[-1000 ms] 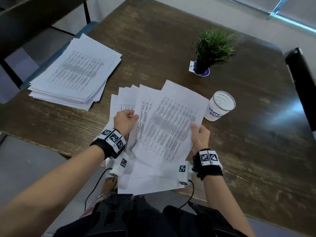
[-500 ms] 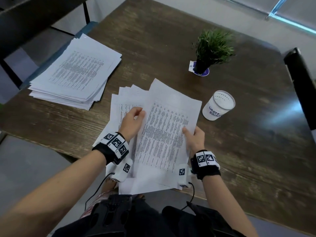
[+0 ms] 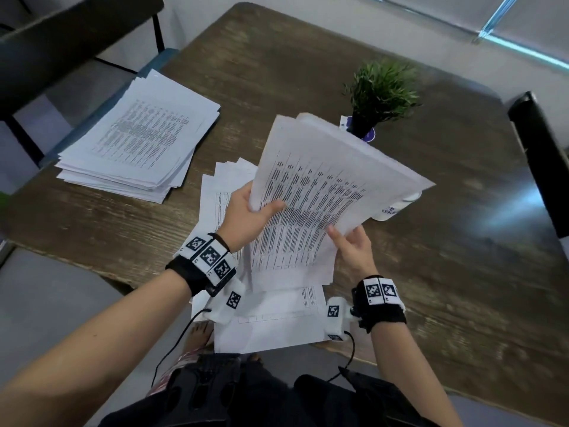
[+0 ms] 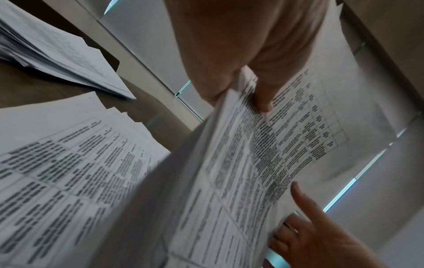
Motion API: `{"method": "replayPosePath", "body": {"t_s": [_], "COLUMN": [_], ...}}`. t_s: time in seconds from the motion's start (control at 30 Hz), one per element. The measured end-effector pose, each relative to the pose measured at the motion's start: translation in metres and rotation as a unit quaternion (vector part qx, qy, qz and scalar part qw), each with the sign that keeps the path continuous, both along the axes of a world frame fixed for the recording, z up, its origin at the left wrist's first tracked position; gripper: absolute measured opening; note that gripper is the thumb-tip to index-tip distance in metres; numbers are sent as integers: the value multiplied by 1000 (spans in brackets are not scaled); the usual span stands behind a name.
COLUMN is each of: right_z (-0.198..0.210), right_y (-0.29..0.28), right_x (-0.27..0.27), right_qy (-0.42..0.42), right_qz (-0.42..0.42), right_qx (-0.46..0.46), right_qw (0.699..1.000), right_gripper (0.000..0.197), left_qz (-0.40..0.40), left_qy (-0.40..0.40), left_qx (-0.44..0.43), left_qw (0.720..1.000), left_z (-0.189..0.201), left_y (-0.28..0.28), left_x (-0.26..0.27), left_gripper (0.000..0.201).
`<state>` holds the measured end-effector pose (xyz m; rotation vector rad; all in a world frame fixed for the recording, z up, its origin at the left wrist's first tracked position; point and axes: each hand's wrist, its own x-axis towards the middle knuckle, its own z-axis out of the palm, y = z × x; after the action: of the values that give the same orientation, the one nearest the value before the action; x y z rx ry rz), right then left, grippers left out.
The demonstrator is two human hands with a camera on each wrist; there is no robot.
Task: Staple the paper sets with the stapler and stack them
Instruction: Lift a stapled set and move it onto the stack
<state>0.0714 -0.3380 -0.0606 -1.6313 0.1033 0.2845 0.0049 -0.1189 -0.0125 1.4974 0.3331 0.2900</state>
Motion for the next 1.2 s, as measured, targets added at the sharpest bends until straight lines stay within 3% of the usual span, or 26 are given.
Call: {"method": "replayPosePath", "body": {"t_s": [0.1, 0.17, 0.23, 0.33, 0.4, 0.47, 0.53, 0.8, 0.9, 1.03, 1.07, 1.2], "right_z": [-1, -5, -9, -15, -18, -21, -24, -28, -26, -31, -33, -36], "right_y": [-11, -19, -25, -33, -37, -39, -41, -36, -35, -36, -35, -30], "right_x": [1, 4, 7, 10, 11, 11, 9, 3, 1, 3, 3, -1], "right_qy": [0, 4, 5, 3, 1, 0, 4, 14, 12, 14, 18, 32], "right_qz": [0, -18, -46, -93, -121, -135, -140, -138, -134, -130, -130, -104], "right_qx": [-7, -5, -48, -143, -179, -215, -226, -225, -225, -230, -230, -246], "right_qw": [1000, 1000, 998, 985, 976, 967, 964, 964, 965, 965, 964, 963], "right_gripper": [19, 19, 20, 13, 12, 14, 14, 16, 17, 11, 10, 9], "left_qz": [13, -4, -13, 60, 94, 78, 65, 89, 92, 70, 71, 76], "left_qy": [-7, 19, 61, 155, 252, 365, 413, 422, 369, 279, 259, 226], "left_qx": [0, 24, 80, 215, 288, 336, 360, 366, 353, 352, 346, 284], "left_qw": [1000, 1000, 995, 962, 919, 865, 834, 825, 855, 891, 899, 929], "left_z": [-4, -17, -34, -61, -73, -80, -82, -74, -74, -84, -87, -87], "left_y": [-1, 2, 7, 19, 29, 36, 39, 42, 38, 33, 32, 22], "left_x": [2, 4, 3, -4, -11, -20, -26, -21, -22, -24, -24, -21], "left_gripper": [32, 32, 32, 37, 57, 87, 105, 127, 115, 39, 29, 18]}}
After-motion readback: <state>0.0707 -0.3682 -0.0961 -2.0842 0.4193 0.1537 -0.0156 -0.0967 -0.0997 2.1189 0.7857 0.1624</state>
